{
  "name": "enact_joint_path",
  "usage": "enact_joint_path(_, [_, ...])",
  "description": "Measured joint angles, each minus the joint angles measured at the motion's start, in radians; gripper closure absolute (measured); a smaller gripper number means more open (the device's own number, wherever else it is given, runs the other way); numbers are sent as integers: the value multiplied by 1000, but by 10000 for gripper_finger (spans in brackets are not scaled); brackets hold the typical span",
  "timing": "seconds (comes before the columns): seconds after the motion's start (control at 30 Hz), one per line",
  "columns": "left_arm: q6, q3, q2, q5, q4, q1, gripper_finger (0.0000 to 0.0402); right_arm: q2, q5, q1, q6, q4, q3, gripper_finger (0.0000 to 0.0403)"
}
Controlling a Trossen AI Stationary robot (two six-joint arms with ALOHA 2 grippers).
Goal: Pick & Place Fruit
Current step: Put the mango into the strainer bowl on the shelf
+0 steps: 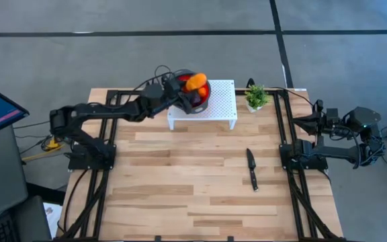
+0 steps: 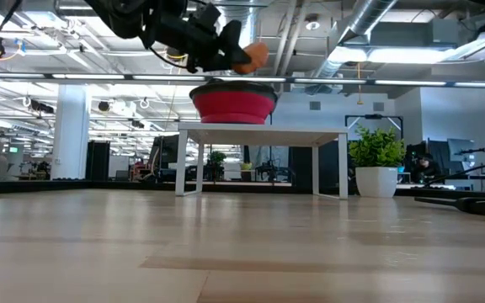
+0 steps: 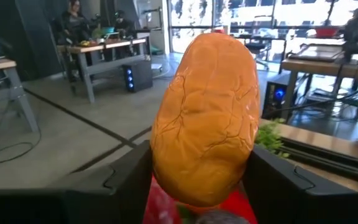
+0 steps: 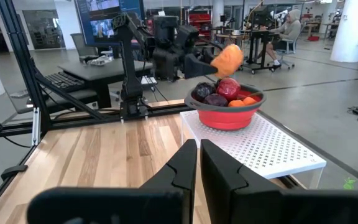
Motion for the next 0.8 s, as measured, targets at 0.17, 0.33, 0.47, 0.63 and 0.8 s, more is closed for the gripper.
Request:
enact_joint_path(0.17, [-1,0,13,-5,-2,2,177,0,0,0,0,0,0,386])
enact_joint_path(0.33, [18,0,13,-2,-4,-2,167,0,0,0,0,0,0,386])
enact_joint_path(0.47, [0,0,12,-3,-26,-19,167,0,0,0,0,0,0,386])
enact_joint_path(0.63, [9,0,12,-7,-137,-26,171,0,0,0,0,0,0,386])
enact_joint_path(0.8, [68,1,10,-13,-159,-27,165,0,0,0,0,0,0,386])
